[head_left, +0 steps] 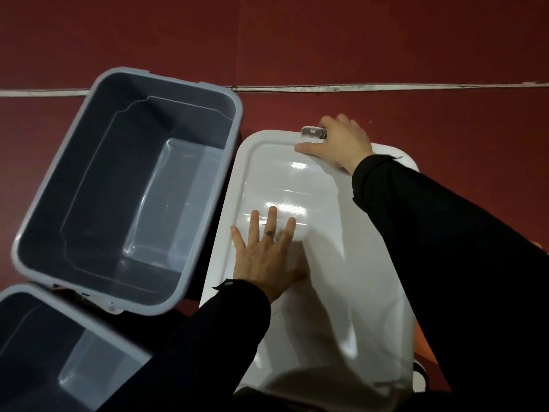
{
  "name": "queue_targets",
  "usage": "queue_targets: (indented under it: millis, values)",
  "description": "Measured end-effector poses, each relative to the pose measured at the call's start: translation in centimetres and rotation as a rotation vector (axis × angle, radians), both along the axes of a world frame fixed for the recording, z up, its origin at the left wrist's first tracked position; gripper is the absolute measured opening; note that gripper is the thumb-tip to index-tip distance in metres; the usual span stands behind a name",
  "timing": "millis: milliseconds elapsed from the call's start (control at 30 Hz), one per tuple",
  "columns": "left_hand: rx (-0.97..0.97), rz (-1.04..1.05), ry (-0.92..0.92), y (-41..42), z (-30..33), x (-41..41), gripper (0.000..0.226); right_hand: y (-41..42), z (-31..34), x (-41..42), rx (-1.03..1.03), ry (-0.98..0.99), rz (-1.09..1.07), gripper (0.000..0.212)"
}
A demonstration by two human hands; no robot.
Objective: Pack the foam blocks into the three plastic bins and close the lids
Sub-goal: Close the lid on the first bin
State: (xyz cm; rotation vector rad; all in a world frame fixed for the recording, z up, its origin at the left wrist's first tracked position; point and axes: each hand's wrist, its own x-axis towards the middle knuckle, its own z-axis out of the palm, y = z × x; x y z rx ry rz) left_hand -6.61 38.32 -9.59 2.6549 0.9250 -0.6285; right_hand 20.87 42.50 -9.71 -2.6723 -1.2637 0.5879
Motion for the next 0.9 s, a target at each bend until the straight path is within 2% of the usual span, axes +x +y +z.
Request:
queue_targets:
  millis: [67,133,233,300,367,433,500,633,767,833,900]
  values:
    - [0.019,-0.005,0.008,-0.1,-0.1,0.0,0.104,-1.5,-0.6,-1.3,0.184,-0.053,-0.015,0.059]
    - [0.031,-0.009,0.015,-0.2,-0.1,-0.1,0.105,-2.6,-0.9,-2.3,0.255,-0.109,-0.018,0.046]
    - [0.028,-0.007,0.017,-0.2,-0.2,-0.2,0.107,-2.9,-0.9,-3.3,0.233,-0.288,-0.022,0.029]
    - [0.003,0.01,-0.003,-0.2,-0.3,-0.3,0.108,-2.7,-0.1,-3.9,0.163,-0.327,-0.011,0.022]
    - [-0.026,0.031,-0.023,-0.2,-0.4,-0.4,0.11,-3.1,0.6,-4.0,0.055,-0.239,0.025,0.034]
    - [-0.049,0.036,-0.012,-0.1,-0.2,-0.3,0.111,-5.1,1.4,-4.9,-0.067,-0.142,0.101,0.059]
    - [-0.046,0.03,0.009,-0.2,0.2,-0.4,0.107,-8.4,2.1,-7.3,-0.043,-0.061,0.127,0.066]
    - [-0.075,-0.064,0.063,-2.0,1.6,-2.2,0.097,-15.2,3.8,-13.7,0.002,0.064,0.177,0.06]
    - [-0.068,-0.296,-0.025,-5.0,3.7,-6.8,0.075,-20.3,5.1,-19.2,0.061,0.061,0.188,0.043]
    - [-0.018,-0.489,-0.065,-6.0,4.1,-9.3,0.068,-22.9,5.5,-22.3,0.07,0.02,0.326,0.033]
    - [-0.028,-0.556,-0.036,-6.8,4.0,-11.4,0.071,-25.4,5.4,-24.8,0.026,-0.005,0.487,0.029]
